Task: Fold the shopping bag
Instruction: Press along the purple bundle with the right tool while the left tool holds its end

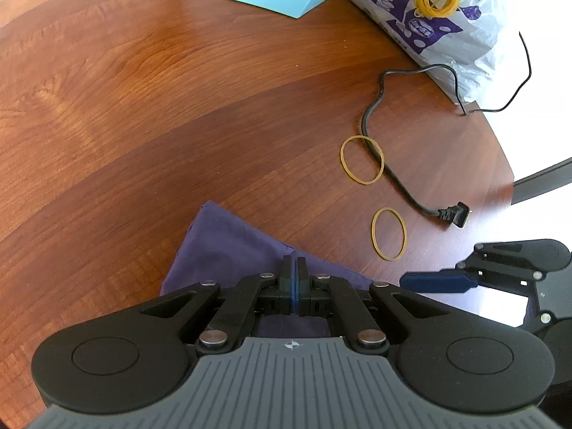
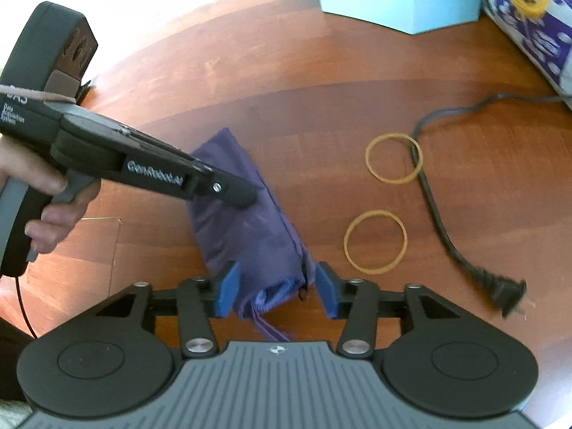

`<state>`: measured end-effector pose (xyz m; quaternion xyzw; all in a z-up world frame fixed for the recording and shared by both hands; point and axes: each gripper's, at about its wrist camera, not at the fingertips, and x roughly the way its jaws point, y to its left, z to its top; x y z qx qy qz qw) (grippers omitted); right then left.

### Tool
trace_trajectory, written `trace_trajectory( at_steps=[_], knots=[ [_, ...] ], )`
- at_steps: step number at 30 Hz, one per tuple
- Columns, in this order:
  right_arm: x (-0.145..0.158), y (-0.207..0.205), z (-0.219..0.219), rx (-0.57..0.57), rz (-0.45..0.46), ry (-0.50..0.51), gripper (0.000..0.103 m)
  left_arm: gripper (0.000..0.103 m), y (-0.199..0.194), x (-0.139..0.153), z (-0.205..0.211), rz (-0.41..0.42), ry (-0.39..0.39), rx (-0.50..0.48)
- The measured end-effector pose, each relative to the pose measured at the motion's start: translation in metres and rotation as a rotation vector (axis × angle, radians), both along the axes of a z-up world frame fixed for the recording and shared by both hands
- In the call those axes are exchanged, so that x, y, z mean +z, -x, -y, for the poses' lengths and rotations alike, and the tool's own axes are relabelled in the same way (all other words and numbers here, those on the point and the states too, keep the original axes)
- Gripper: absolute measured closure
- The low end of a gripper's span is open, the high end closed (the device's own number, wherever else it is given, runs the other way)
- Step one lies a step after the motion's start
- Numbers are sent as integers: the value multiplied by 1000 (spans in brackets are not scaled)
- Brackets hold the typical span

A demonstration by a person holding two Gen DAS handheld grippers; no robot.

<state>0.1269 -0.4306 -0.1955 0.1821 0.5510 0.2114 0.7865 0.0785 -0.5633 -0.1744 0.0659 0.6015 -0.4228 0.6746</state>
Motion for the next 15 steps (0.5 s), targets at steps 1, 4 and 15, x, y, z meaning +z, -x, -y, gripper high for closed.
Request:
trace_trajectory(
  at_steps=[1, 4, 15],
  knots=[
    [-1, 1, 1, -10, -3, -7, 45, 101, 0, 0, 0, 2, 1, -2],
    [-7, 3, 4, -44, -17, -26, 39, 101, 1, 0, 0, 11, 1, -9],
    [-26, 0, 16, -106, -65, -141, 34, 101, 4, 2, 1, 21, -4, -29]
  ],
)
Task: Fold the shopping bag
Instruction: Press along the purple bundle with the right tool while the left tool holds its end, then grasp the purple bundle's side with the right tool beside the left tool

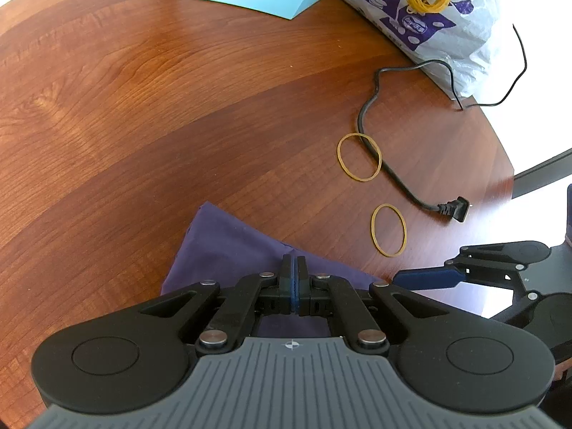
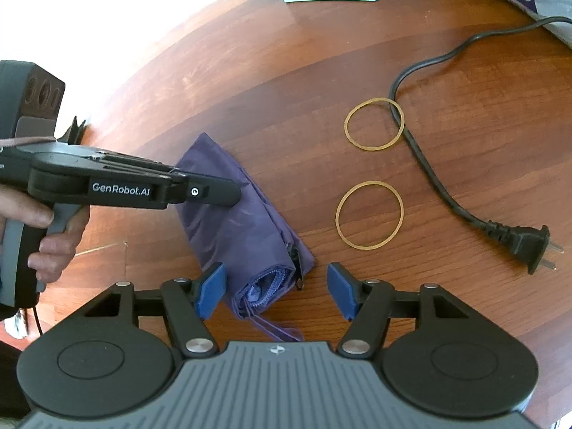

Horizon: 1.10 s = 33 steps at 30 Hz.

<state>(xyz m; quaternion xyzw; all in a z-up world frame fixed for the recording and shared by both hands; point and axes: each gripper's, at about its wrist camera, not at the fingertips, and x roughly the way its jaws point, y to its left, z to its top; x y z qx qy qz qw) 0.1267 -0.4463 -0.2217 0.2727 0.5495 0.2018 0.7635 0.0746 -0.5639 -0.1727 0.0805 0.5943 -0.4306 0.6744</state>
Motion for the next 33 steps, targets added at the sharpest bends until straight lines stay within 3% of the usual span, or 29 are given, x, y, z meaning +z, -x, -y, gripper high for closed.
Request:
trace_trajectory(
  at_steps=[6, 15, 17, 20, 23, 25, 29, 33],
  knots=[
    [0, -4, -5, 35, 21, -4, 34, 101, 4, -2, -9, -41, 3, 6],
    [5, -6, -26, 151, 60, 36, 35, 101, 18, -1, -20, -36, 8, -3],
    [7, -6, -32, 188, 74, 67, 39, 101, 19, -2, -22, -31, 13, -9],
    [8, -6, -34, 201, 74, 61, 46, 101, 25, 1, -20, 21, 14, -56],
    [9, -5, -37, 207, 83, 71, 50, 101, 40, 8, -12, 138, -6, -159],
    [11, -3, -39, 215, 94, 87, 54, 97, 48, 15, -8, 206, -10, -239],
    [19, 2, -47, 263, 140, 147, 58, 61, 46, 29, -5, 236, 1, -347],
    [24, 5, -57, 296, 152, 175, 58, 60, 39, 31, -7, 186, 9, -400]
  ],
)
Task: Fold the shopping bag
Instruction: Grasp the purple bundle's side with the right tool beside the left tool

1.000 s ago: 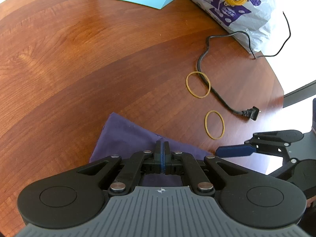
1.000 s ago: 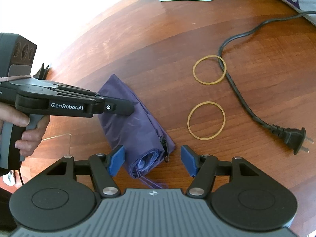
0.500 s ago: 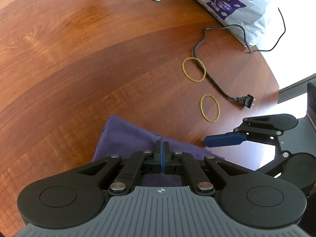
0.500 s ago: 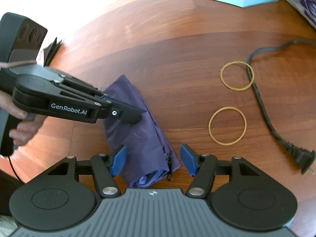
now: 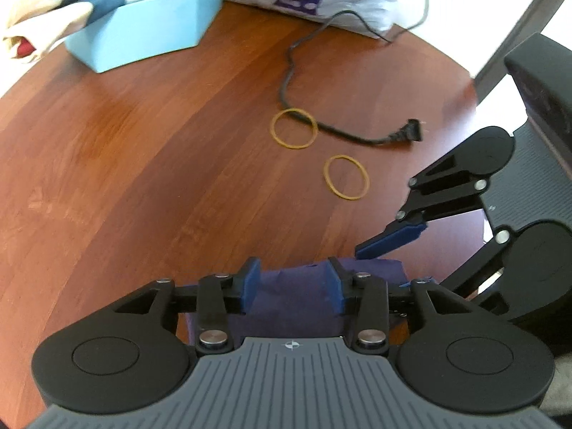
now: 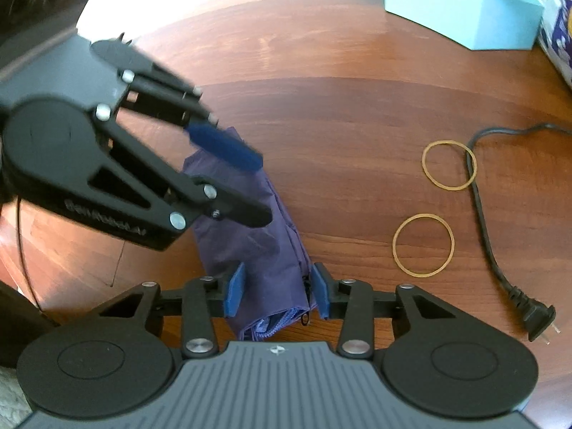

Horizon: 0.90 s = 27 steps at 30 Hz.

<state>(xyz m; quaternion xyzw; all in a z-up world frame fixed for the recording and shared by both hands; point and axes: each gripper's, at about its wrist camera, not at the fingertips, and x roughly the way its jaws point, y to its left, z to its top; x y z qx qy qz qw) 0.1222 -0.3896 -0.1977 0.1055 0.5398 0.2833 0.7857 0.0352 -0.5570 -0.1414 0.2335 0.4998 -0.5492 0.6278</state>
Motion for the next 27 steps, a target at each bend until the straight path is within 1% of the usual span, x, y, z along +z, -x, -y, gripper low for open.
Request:
trace_trajectory(
  at_steps=[2, 4, 6, 8, 11, 15, 18, 21, 23, 24, 26, 27],
  knots=[
    [2, 5, -4, -3, -12, 3, 58, 60, 3, -1, -1, -1, -9, -21],
    [4, 10, -1, -19, -24, 3, 58, 68, 8, -1, -5, 16, -30, -45],
    [4, 16, 1, -41, -36, 3, 58, 91, 13, -5, -9, 21, -60, -52],
    [4, 25, 2, -71, -51, 0, 57, 98, 17, -7, -12, 25, -75, -58],
    [2, 41, 1, -121, -76, -11, 57, 99, 26, -13, -16, 10, -89, -78],
    [2, 67, -2, -205, -92, -22, 56, 99, 49, -20, -22, 42, -81, -129],
    [3, 90, -1, -306, -102, -25, 56, 99, 59, -23, -24, 41, -72, -146],
    [4, 115, 1, -416, -107, -25, 55, 99, 73, -24, -27, 65, -55, -175],
    [7, 131, 4, -503, -116, -32, 53, 99, 81, -23, -27, 90, -45, -188],
    [8, 142, 6, -560, -123, -36, 51, 99, 85, -23, -27, 104, -38, -191],
    [8, 159, 11, -630, -133, -41, 46, 99, 92, -22, -28, 109, -25, -191],
    [7, 169, 12, -672, -139, -45, 46, 99, 95, -22, -28, 109, -22, -194]
  ],
)
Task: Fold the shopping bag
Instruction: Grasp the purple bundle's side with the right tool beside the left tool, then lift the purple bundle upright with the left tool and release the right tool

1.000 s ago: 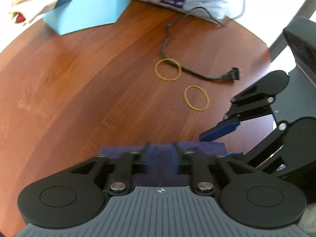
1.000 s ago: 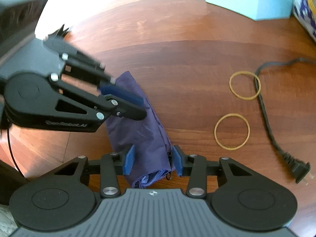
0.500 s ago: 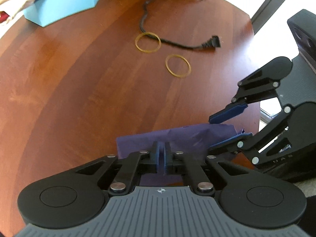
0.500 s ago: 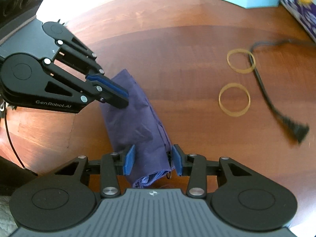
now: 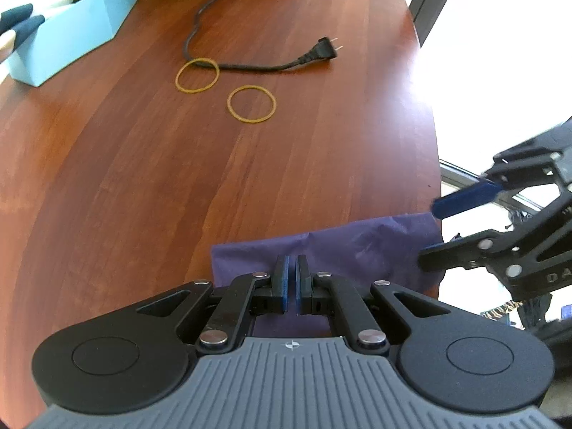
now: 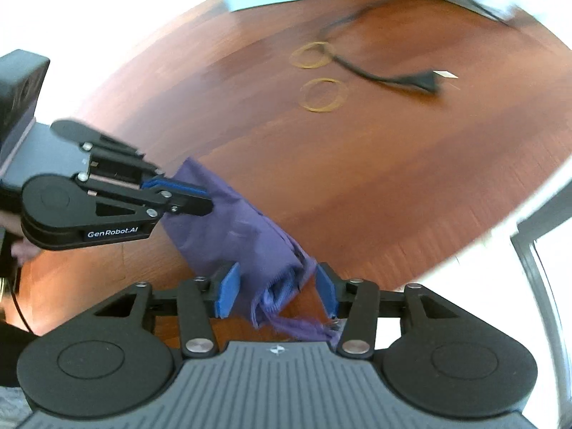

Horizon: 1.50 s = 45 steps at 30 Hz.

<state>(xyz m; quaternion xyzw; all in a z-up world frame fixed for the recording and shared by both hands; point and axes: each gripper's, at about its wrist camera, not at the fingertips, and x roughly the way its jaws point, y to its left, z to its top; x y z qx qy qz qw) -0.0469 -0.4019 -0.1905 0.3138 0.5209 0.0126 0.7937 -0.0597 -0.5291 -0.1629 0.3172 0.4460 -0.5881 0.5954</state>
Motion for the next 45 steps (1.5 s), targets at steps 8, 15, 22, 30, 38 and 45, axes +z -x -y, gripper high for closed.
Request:
trace_trajectory(
  at_steps=[8, 15, 22, 30, 38, 45],
  knots=[
    [-13, 50, 11, -238, -42, -58, 38, 99, 29, 5, 25, 28, 16, -77],
    [-30, 81, 25, -338, -36, -163, 34, 99, 42, 8, 40, 23, 23, -131],
    [-54, 94, 37, -378, 1, -304, 34, 98, 46, 10, 45, 6, 20, -144],
    [-76, 78, 47, -336, 18, -389, 34, 98, 37, 11, 48, -30, 11, -150],
    [-79, 74, 48, -313, 33, -427, 52, 94, 30, 14, 48, -58, 18, -172],
    [-43, 63, 45, -208, 55, -307, 63, 49, 19, 42, 40, -108, 89, -273]
  ],
)
